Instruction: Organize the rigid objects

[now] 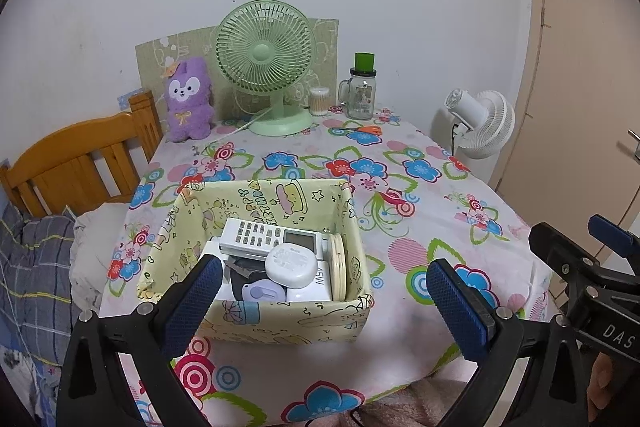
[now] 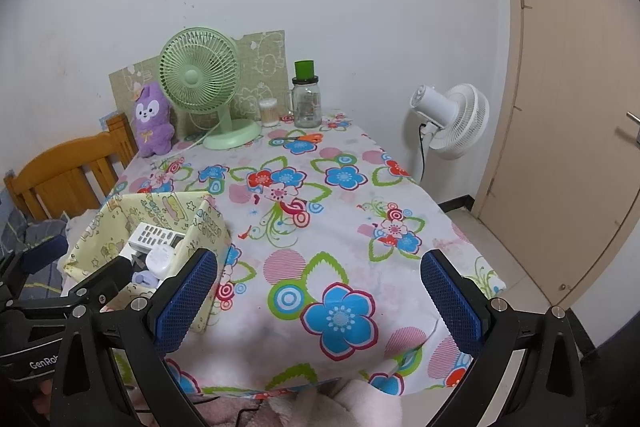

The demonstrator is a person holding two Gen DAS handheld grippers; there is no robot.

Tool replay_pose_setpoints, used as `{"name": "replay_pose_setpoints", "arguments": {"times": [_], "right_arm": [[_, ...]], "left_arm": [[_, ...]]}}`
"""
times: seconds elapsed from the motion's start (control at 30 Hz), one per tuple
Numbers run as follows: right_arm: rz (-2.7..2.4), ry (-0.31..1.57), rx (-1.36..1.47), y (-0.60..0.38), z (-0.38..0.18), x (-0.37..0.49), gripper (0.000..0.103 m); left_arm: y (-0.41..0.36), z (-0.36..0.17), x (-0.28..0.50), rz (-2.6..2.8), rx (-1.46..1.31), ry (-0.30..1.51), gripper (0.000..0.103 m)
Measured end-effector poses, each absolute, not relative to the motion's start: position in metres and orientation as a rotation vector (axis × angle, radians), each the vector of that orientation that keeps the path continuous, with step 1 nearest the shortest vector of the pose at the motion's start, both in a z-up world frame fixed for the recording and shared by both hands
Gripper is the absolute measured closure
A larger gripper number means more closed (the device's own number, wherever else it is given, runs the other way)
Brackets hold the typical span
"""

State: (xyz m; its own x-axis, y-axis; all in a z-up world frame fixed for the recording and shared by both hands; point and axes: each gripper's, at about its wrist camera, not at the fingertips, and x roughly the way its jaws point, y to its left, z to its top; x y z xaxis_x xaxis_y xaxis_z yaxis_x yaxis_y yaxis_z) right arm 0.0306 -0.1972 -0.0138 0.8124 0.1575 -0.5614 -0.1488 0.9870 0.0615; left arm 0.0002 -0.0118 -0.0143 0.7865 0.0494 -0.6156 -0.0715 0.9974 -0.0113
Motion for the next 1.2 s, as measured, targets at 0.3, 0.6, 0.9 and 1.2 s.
{"name": "replay_pose_setpoints", "arguments": {"times": [0.3,0.6,0.9,1.2], "right_arm": [[0.164,0.573,-0.002,-0.1964,-0.0139,0.0319,0.000],[0.145,0.560,0.002,-0.1997,-0.0153,0.0323,0.000],[0.142,0.551,0.001,-0.2003,-0.0141,0.0287,0.000],[0.149,0.543,-0.003,-0.1993,-0.0122,0.0273,0.000]], "left_arm": [[-0.0124,-0.0154,0.0017,0.083,-0.048,0.662,0.000],[-0.0159,-0.0169,0.0014,0.075,-0.033,0.653,0.000],[-0.0134,-0.0155,-0.0005,0.076,-0.037,0.652,0.000],[-0.0131,-0.0149,-0.0032,0.076,-0.036,0.647,0.000]]}}
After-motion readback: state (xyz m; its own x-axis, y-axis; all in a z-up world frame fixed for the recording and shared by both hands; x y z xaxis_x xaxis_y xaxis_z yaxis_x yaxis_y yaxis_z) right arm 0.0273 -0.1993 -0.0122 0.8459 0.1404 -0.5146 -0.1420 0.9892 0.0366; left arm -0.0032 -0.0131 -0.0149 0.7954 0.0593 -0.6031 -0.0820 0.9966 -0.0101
